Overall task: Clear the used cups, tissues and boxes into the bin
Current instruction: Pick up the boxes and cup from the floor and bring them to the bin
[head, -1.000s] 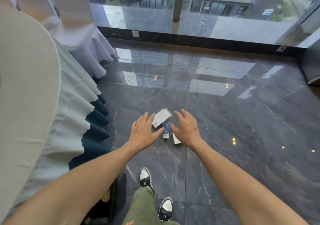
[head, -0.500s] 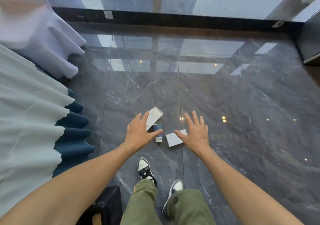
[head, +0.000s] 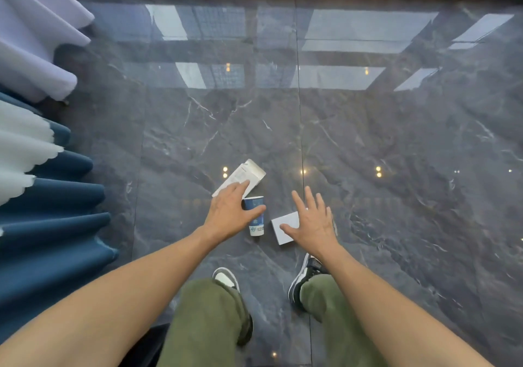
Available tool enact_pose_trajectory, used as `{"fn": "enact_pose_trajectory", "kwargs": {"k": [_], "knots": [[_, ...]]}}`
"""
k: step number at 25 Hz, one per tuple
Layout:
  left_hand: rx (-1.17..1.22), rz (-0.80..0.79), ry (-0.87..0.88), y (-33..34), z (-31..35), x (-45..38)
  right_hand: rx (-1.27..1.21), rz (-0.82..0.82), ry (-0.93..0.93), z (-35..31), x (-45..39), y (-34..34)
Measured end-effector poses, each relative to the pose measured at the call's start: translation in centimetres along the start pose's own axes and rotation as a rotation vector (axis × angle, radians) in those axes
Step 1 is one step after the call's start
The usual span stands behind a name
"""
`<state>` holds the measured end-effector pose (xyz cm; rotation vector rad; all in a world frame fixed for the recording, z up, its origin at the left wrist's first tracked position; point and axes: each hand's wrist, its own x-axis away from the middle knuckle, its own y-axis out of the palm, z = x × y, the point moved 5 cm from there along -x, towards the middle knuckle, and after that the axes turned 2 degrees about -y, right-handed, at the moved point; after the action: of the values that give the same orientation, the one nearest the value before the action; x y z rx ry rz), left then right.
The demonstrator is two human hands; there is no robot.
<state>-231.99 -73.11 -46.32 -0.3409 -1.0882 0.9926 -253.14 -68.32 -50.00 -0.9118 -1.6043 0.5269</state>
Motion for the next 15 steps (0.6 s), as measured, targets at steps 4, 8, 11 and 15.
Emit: {"fn": "enact_pose_trajectory", "kwargs": {"k": [4, 8, 11, 15], "knots": [[-0.016, -0.061, -0.054, 9.2, -6.7, -10.1, 0.198, -0.152, -0.171, 2.8, -9.4, 11.2], [-0.038, -0.09, -0.109, 16.2, -12.8, -18.3, 0.254, -0.284, -0.11, 6.5, -16.8, 21.0], [-0.067, -0.062, -0.141, 19.6, -16.5, -23.4, 0.492, -0.334, -0.137, 9.4, -20.5, 26.2], [-0.073, 0.0, -0.2, 21.6, -18.9, -27.8, 0.62, -0.309, -0.098, 13.4, -23.0, 29.3]]}}
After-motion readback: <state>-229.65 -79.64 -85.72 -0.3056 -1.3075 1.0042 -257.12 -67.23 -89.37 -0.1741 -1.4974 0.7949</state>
